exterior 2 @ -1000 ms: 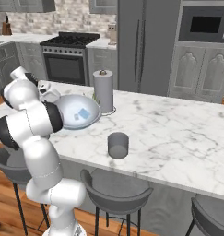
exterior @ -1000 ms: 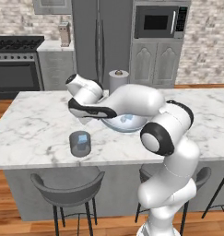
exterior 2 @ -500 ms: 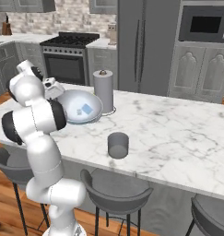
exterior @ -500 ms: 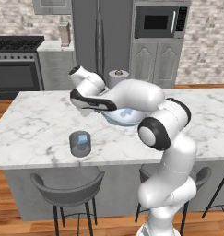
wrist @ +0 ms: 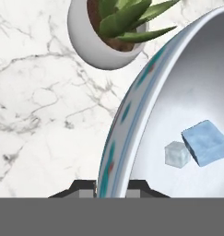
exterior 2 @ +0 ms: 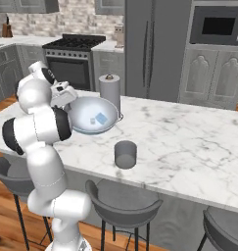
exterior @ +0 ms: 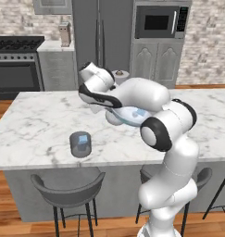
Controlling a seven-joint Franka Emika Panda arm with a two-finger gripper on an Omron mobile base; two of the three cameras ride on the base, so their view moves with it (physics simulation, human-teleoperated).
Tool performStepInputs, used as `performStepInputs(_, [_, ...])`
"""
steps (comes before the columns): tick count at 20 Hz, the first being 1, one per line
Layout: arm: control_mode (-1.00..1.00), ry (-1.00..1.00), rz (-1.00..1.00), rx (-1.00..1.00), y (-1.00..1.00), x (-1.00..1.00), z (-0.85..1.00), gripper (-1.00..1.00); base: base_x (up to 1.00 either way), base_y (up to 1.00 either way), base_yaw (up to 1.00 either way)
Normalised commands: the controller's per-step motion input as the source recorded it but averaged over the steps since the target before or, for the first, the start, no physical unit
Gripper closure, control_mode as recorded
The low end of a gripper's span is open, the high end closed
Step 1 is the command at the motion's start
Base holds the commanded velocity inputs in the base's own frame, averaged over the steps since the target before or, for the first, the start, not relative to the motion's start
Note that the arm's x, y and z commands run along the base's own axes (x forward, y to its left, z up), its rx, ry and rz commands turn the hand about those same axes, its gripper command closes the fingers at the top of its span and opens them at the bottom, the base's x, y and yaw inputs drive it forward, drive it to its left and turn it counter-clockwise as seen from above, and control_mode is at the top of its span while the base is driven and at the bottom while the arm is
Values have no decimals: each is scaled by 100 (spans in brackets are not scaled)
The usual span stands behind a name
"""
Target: There are four ice cubes in the ice bowl. Place two ice cubes in each glass of water.
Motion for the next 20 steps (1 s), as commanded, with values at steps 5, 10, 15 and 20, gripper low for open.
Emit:
performStepInputs(5, [-100, -1, -9, 4, -22, 0, 1, 100, 0, 0, 0])
performStepInputs(10, [-100, 0, -3, 5, -16, 0, 6, 100, 0, 0, 0])
performStepInputs(15, [-100, 0, 0, 6, -12, 0, 22, 100, 0, 0, 0])
performStepInputs(20, [-100, 0, 0, 4, -10, 0, 16, 100, 0, 0, 0])
